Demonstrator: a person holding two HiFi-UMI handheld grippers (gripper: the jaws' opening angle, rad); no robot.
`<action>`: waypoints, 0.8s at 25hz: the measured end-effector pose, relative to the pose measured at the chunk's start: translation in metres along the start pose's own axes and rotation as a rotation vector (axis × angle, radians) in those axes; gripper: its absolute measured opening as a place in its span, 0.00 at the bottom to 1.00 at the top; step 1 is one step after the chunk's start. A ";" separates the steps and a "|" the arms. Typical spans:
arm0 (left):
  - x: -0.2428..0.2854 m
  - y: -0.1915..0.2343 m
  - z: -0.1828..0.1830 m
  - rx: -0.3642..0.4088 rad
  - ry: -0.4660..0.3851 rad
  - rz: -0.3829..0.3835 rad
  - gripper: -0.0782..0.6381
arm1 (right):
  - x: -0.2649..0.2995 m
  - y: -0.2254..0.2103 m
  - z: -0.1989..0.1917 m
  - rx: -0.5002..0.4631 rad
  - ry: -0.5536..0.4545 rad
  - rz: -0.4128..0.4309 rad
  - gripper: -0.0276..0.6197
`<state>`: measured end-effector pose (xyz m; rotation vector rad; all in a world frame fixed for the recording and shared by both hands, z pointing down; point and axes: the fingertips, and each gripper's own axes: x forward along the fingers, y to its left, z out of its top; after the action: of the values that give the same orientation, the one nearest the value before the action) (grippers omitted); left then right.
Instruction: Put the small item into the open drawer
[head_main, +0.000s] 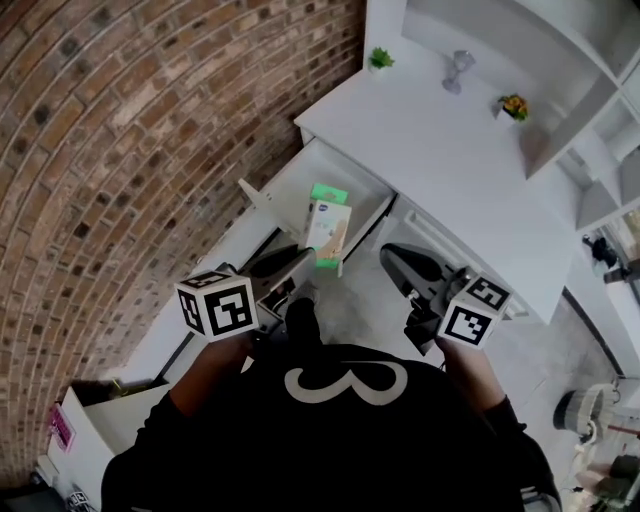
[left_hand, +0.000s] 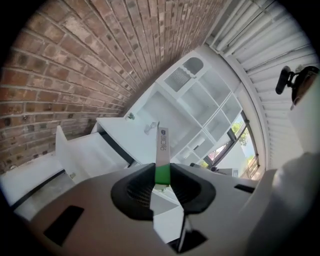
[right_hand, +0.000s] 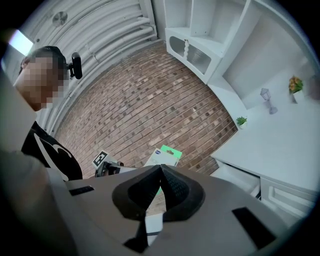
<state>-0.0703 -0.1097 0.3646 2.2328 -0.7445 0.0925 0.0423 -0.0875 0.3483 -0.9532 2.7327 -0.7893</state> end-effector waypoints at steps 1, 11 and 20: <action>0.007 0.003 0.003 0.008 0.011 -0.006 0.24 | 0.001 -0.006 0.003 0.000 -0.006 -0.013 0.06; 0.077 0.048 0.035 0.059 0.179 -0.054 0.24 | 0.021 -0.066 0.025 0.048 -0.069 -0.157 0.06; 0.123 0.105 0.049 0.180 0.330 -0.031 0.24 | 0.047 -0.111 0.030 0.133 -0.104 -0.251 0.06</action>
<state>-0.0332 -0.2597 0.4338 2.3166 -0.5377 0.5177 0.0739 -0.2032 0.3828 -1.2843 2.4685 -0.9204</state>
